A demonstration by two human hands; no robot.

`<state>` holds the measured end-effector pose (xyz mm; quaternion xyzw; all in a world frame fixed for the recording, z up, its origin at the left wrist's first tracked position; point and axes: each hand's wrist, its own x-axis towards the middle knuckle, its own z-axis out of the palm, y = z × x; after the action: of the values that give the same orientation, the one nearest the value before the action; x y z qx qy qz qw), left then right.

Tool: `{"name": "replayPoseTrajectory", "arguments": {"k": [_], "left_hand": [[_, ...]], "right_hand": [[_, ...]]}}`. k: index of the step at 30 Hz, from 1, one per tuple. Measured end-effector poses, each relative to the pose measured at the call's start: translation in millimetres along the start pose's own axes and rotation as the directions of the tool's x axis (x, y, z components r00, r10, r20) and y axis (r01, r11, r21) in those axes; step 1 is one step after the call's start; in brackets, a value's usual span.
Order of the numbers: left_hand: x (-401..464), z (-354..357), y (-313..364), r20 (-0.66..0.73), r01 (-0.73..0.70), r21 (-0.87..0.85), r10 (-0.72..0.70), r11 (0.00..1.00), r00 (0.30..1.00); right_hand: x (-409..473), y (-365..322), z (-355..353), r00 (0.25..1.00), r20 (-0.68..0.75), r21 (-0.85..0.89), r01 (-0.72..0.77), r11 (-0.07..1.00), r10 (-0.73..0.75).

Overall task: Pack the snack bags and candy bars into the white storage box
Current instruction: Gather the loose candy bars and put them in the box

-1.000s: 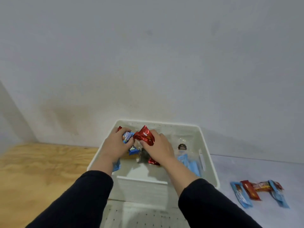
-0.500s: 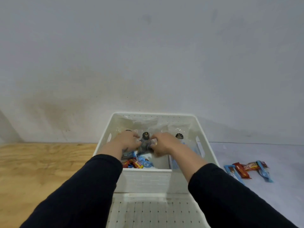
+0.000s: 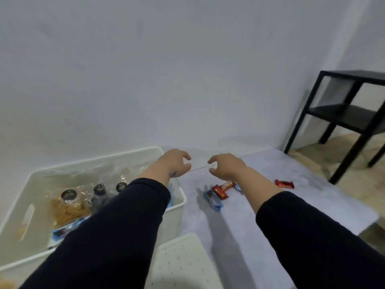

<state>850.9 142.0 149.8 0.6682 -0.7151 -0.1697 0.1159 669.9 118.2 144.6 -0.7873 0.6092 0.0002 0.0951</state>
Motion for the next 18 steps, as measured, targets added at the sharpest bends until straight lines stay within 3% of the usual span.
{"name": "replayPoseTrajectory", "arguments": {"k": [5, 12, 18], "left_hand": [[38, 54, 60, 0.116, -0.066, -0.008, 0.066, 0.998, 0.991], [86, 146, 93, 0.219, 0.030, -0.025, -0.024, 0.999, 0.975], [122, 213, 93, 0.124, 0.154, -0.043, -0.148, 0.987, 0.981]], "right_hand": [[-10, 95, 3, 0.989, 0.051, 0.019, -0.142, 0.990, 0.141], [2, 215, 36, 0.967, 0.146, 0.043, -0.218, 0.975, 0.210], [39, 303, 85, 0.951, 0.169, 0.048, -0.270, 0.962, 0.259]]}}
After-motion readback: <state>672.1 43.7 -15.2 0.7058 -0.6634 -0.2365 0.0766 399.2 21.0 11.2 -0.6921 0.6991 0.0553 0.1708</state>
